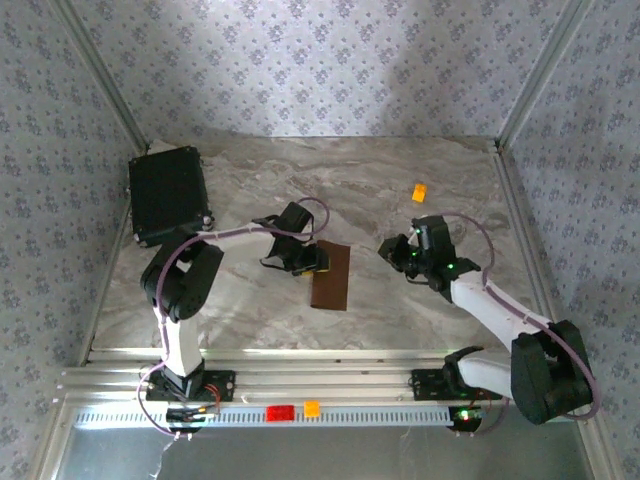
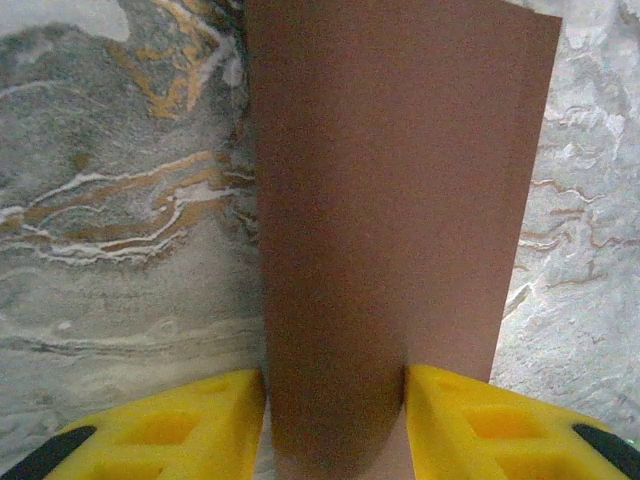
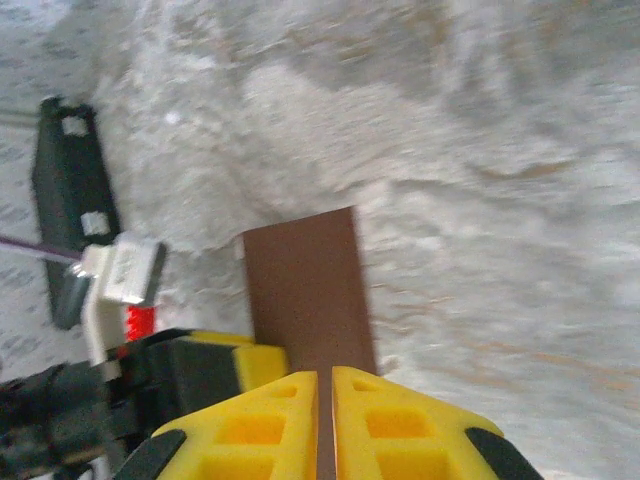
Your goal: Fold a paper plane with a square sheet of paper (pick it up from the middle)
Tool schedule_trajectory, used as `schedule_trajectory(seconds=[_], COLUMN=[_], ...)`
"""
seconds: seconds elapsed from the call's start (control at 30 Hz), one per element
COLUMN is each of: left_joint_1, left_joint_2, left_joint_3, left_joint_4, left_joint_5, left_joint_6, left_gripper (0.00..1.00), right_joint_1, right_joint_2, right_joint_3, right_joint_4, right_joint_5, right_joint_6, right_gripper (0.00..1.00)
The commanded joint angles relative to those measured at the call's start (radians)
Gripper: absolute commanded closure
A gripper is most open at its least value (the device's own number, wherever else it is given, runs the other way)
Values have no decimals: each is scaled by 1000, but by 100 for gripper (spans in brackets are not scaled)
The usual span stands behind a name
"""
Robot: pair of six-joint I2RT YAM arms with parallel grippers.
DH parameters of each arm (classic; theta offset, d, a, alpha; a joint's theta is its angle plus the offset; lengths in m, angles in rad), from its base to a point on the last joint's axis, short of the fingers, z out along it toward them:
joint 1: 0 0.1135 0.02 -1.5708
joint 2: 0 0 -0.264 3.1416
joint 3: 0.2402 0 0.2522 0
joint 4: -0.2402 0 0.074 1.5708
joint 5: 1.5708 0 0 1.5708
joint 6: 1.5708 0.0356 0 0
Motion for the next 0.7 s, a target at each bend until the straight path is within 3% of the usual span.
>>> schedule_trajectory(seconds=[0.0, 0.67], left_joint_1=[-5, -52], left_joint_2=[52, 142], left_joint_3=[32, 134], left_joint_4=[-93, -236], left_joint_5=[-58, -188], left_joint_6=[49, 84], left_gripper=[57, 51], right_joint_1=[-34, -43], right_joint_2=[-13, -54], right_joint_3=[-28, -90], right_joint_4=[-113, -97], right_joint_5=[-18, -28], right_joint_6=[-65, -32], right_gripper=[85, 84])
